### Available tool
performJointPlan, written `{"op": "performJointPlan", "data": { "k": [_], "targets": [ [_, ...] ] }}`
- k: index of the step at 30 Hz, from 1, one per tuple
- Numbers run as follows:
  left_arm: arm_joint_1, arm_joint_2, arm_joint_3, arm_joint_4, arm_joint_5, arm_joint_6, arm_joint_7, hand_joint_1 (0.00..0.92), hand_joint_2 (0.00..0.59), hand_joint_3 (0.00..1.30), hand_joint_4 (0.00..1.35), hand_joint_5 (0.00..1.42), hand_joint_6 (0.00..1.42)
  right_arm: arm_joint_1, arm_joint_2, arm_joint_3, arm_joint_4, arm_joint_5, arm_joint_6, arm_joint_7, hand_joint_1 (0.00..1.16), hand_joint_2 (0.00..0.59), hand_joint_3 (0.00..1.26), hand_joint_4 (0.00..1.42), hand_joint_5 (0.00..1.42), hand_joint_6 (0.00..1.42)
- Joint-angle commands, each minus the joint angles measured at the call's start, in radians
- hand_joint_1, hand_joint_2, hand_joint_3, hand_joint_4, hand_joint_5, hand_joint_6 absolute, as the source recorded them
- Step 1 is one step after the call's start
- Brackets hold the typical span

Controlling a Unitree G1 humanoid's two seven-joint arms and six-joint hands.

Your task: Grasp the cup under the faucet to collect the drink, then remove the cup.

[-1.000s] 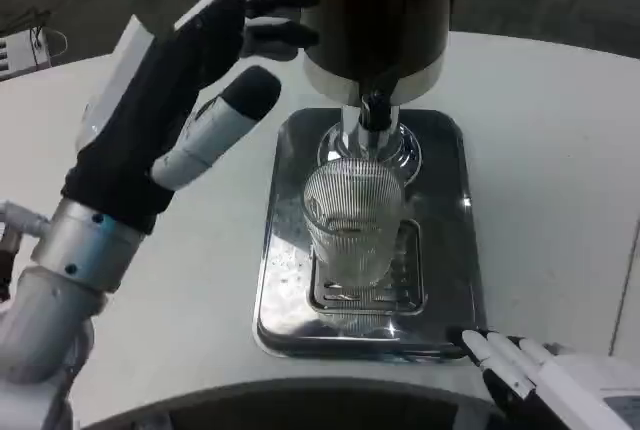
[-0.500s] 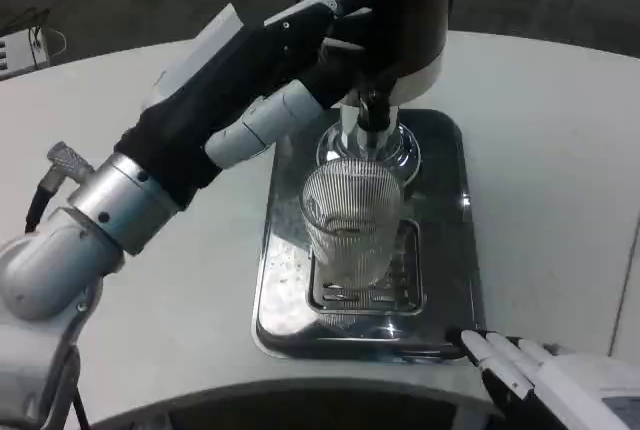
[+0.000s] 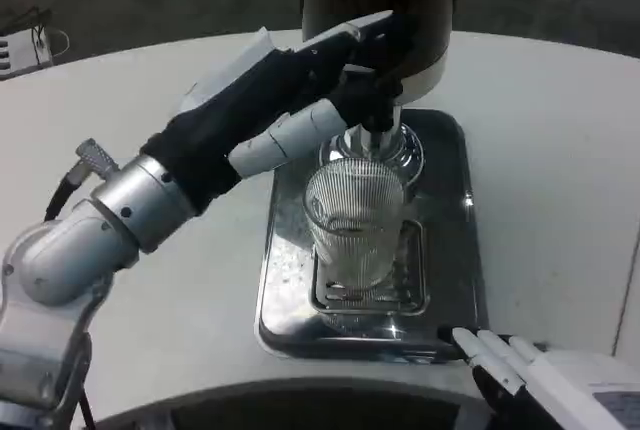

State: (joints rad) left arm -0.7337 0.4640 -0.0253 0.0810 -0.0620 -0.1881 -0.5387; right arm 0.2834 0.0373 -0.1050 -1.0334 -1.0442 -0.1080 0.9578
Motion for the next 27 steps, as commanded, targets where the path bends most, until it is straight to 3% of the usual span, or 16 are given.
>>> {"op": "performJointPlan", "data": {
  "k": [1,19,27],
  "targets": [
    [-0.016,0.011,-0.039,0.025,0.032,-0.012,-0.046,0.000,0.067,0.15,0.12,0.27,0.31,0.012,-0.005,0.003,-0.014,0.004,0.011,0.002,0.61,0.443,0.00,0.00,0.00,0.00],
    [-0.032,0.076,-0.101,0.024,0.188,-0.157,-0.051,0.000,0.069,0.16,0.13,0.26,0.31,0.028,-0.001,0.012,-0.014,0.011,0.031,-0.006,0.60,0.448,0.00,0.00,0.00,0.00],
    [-0.050,0.099,-0.126,0.036,0.241,-0.197,-0.050,0.000,0.071,0.17,0.14,0.26,0.31,0.019,0.006,0.008,-0.014,0.042,0.094,-0.002,0.59,0.447,0.01,0.00,0.00,0.00]
  ]
}}
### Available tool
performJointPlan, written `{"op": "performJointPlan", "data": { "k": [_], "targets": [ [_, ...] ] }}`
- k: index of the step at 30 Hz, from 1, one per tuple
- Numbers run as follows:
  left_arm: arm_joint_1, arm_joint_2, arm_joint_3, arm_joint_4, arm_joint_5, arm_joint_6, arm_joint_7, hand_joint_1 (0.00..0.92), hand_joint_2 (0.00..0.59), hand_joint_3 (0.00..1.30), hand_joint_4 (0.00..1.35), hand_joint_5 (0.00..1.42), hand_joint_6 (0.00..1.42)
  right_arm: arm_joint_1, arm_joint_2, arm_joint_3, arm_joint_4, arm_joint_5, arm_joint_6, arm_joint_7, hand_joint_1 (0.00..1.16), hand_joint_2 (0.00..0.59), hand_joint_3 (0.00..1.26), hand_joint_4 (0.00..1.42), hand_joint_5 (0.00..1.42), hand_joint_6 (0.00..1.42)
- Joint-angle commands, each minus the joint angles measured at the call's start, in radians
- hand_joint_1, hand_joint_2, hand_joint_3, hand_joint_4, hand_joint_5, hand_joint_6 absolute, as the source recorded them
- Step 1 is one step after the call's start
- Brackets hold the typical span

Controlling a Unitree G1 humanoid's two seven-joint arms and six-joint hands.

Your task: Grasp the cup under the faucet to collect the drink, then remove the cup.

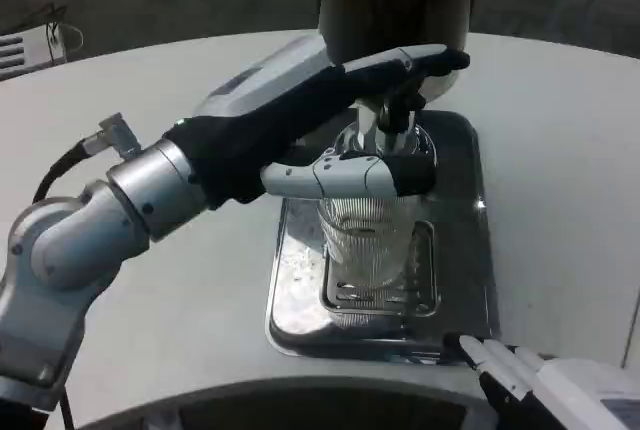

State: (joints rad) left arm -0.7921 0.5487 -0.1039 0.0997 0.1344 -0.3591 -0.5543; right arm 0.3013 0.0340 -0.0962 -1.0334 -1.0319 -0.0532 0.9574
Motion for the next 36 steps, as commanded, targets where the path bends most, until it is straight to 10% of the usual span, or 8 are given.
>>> {"op": "performJointPlan", "data": {
  "k": [1,18,36],
  "targets": [
    [0.007,0.016,-0.049,0.018,0.049,-0.030,-0.035,0.000,0.071,0.17,0.14,0.26,0.31,-0.001,0.010,-0.001,-0.014,0.037,0.052,-0.002,0.59,0.447,0.01,0.00,0.00,0.00],
    [-0.016,0.046,-0.099,0.025,0.135,-0.090,-0.033,0.000,0.071,0.17,0.14,0.26,0.31,-0.077,-0.029,-0.061,0.028,0.446,0.388,-0.201,0.59,0.392,0.04,0.00,0.06,0.06],
    [0.002,0.048,-0.095,0.001,0.122,-0.116,-0.024,0.000,0.053,0.17,0.14,0.25,0.29,-0.168,-0.142,0.102,0.272,0.547,0.344,-0.514,0.84,0.208,0.00,0.00,0.09,0.17]
  ]
}}
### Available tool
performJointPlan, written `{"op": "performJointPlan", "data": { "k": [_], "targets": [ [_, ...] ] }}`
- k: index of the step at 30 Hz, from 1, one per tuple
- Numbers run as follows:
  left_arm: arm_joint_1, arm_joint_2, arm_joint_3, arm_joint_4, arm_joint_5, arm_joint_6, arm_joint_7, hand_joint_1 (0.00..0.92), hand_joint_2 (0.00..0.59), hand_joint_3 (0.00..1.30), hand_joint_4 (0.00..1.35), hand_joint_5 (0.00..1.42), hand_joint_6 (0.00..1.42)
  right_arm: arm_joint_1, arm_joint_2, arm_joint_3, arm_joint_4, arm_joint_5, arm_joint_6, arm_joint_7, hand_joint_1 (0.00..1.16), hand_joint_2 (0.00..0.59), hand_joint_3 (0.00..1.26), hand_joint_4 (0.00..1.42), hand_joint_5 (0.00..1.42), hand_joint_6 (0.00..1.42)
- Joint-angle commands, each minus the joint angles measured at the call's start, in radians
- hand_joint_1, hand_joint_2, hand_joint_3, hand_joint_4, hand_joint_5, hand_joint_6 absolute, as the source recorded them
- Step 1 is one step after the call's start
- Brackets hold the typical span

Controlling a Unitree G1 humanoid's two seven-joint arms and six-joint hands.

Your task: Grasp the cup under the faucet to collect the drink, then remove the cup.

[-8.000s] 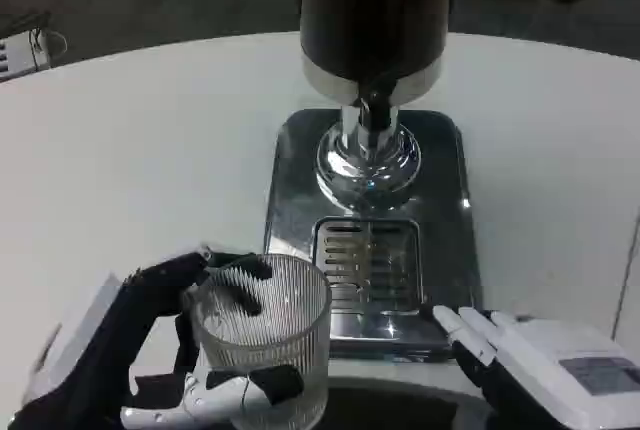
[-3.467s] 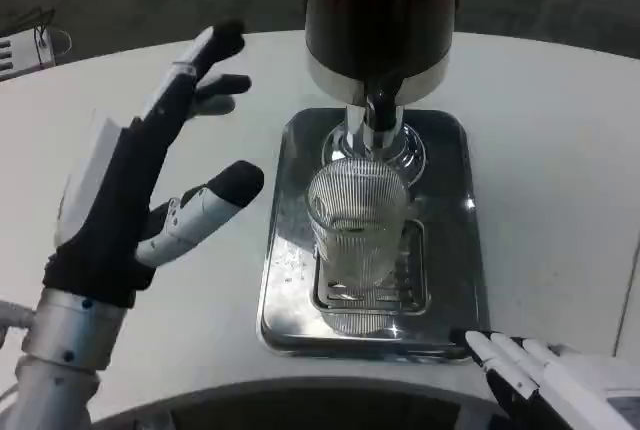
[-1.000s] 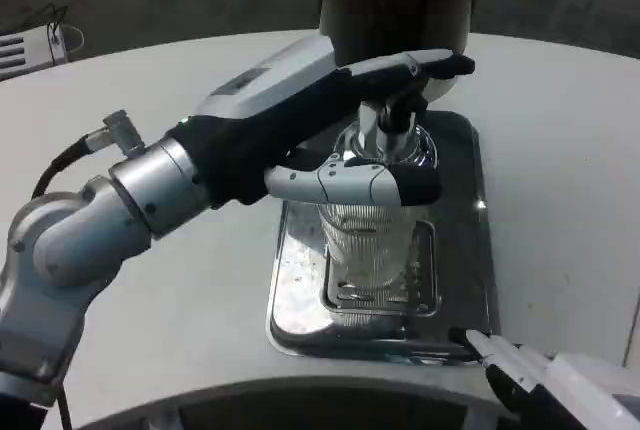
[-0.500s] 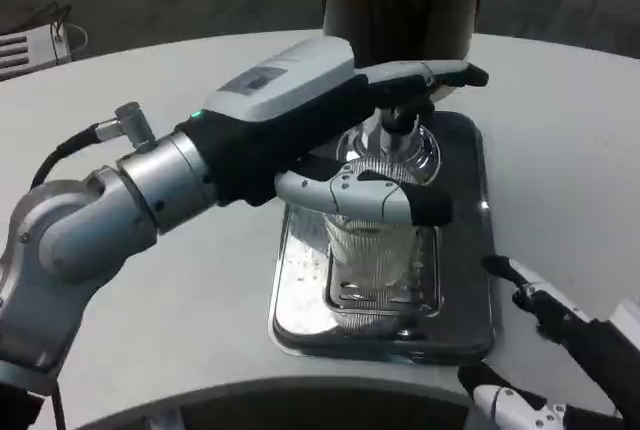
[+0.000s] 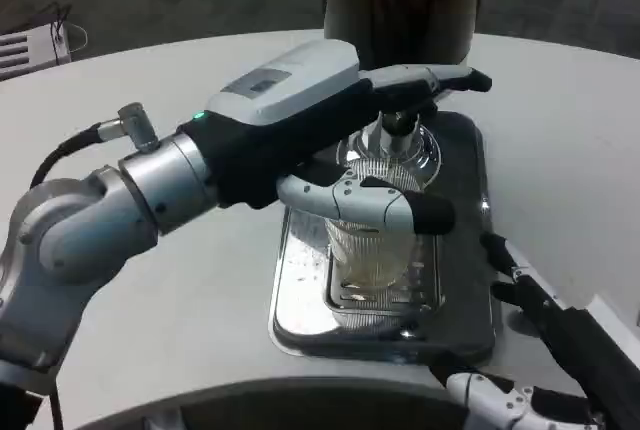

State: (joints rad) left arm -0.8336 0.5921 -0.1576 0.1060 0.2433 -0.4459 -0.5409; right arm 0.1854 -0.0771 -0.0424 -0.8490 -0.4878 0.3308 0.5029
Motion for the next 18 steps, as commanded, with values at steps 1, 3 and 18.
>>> {"op": "performJointPlan", "data": {
  "k": [1,3,18],
  "targets": [
    [0.044,0.005,-0.041,-0.006,0.012,-0.029,-0.036,0.000,0.052,0.17,0.14,0.25,0.29,-0.075,-0.034,0.061,0.113,0.001,-0.046,-0.078,0.84,0.208,0.00,0.00,0.09,0.17],
    [0.043,0.004,-0.042,-0.005,0.010,-0.028,-0.036,0.000,0.041,0.17,0.14,0.25,0.29,-0.116,-0.038,0.081,0.155,0.001,-0.050,-0.113,0.86,0.201,0.00,0.00,0.09,0.17],
    [0.051,0.011,-0.028,0.001,0.009,-0.026,-0.029,0.000,0.027,0.17,0.14,0.25,0.29,-0.259,0.011,0.178,0.367,-0.007,-0.096,-0.390,0.90,0.195,0.00,0.00,0.11,0.14]
  ]
}}
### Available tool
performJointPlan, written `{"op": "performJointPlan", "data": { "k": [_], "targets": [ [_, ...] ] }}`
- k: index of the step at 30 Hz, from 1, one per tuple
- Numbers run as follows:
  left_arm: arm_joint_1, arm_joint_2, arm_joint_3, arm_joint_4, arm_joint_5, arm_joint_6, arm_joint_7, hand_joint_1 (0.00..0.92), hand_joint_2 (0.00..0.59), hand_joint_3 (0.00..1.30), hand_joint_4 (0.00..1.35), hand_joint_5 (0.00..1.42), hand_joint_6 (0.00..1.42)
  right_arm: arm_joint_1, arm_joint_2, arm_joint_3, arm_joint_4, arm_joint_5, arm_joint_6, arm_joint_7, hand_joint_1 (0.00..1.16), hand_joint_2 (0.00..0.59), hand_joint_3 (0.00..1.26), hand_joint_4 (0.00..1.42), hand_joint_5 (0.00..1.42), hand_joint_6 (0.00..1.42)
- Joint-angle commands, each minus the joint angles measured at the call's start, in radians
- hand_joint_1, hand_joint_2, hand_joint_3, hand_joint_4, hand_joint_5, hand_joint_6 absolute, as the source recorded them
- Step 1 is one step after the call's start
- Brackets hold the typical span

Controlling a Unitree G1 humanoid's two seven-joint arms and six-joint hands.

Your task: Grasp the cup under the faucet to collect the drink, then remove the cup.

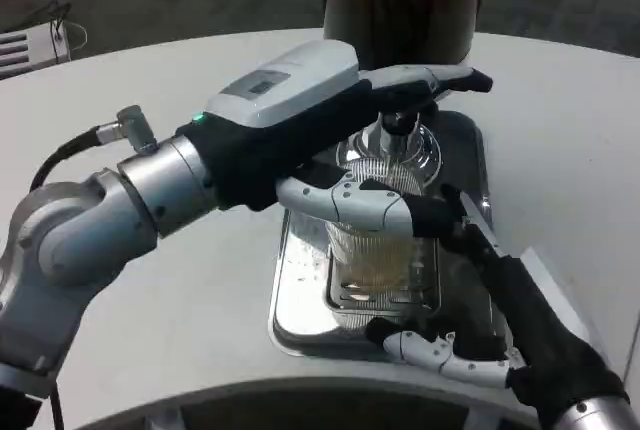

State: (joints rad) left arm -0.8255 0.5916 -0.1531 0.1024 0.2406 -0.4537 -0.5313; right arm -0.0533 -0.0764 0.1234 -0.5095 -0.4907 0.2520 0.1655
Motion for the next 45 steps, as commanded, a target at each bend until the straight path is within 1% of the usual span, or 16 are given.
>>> {"op": "performJointPlan", "data": {
  "k": [1,6,11,24,35,39,45],
  "targets": [
    [0.044,0.012,-0.032,0.006,0.012,-0.019,-0.038,0.000,0.025,0.17,0.14,0.25,0.29,-0.029,0.012,0.014,0.040,-0.005,-0.019,-0.068,0.90,0.194,0.00,0.00,0.11,0.13],
    [0.040,0.014,-0.026,0.013,0.012,-0.022,-0.038,0.000,0.019,0.17,0.14,0.26,0.29,-0.069,0.018,0.015,0.096,0.001,-0.027,-0.126,0.90,0.194,0.00,0.00,0.10,0.13],
    [0.039,0.016,-0.022,0.019,0.011,-0.025,-0.041,0.000,0.016,0.17,0.14,0.26,0.29,-0.101,0.018,0.016,0.139,0.007,-0.034,-0.154,0.90,0.194,0.00,0.00,0.10,0.12],
    [0.029,0.018,-0.017,0.032,0.013,-0.027,-0.039,0.000,0.013,0.17,0.14,0.26,0.29,-0.185,0.015,0.014,0.226,0.041,-0.033,-0.161,0.90,0.194,0.00,0.00,0.10,0.11],
    [0.021,0.013,-0.019,0.052,0.018,-0.035,-0.030,0.000,0.011,0.17,0.14,0.26,0.29,-0.227,0.013,0.010,0.277,0.062,-0.035,-0.167,0.90,0.194,0.00,0.00,0.09,0.11],
    [0.019,0.007,-0.016,0.061,0.020,-0.037,-0.015,0.000,0.013,0.17,0.14,0.26,0.29,-0.239,0.012,0.008,0.290,0.070,-0.037,-0.168,0.90,0.194,0.00,0.00,0.09,0.11],
    [0.025,-0.010,0.001,0.078,0.021,-0.040,0.040,0.000,0.018,0.18,0.14,0.24,0.29,-0.256,0.006,0.007,0.308,0.086,-0.039,-0.163,0.90,0.194,0.00,0.00,0.10,0.11]
  ]
}}
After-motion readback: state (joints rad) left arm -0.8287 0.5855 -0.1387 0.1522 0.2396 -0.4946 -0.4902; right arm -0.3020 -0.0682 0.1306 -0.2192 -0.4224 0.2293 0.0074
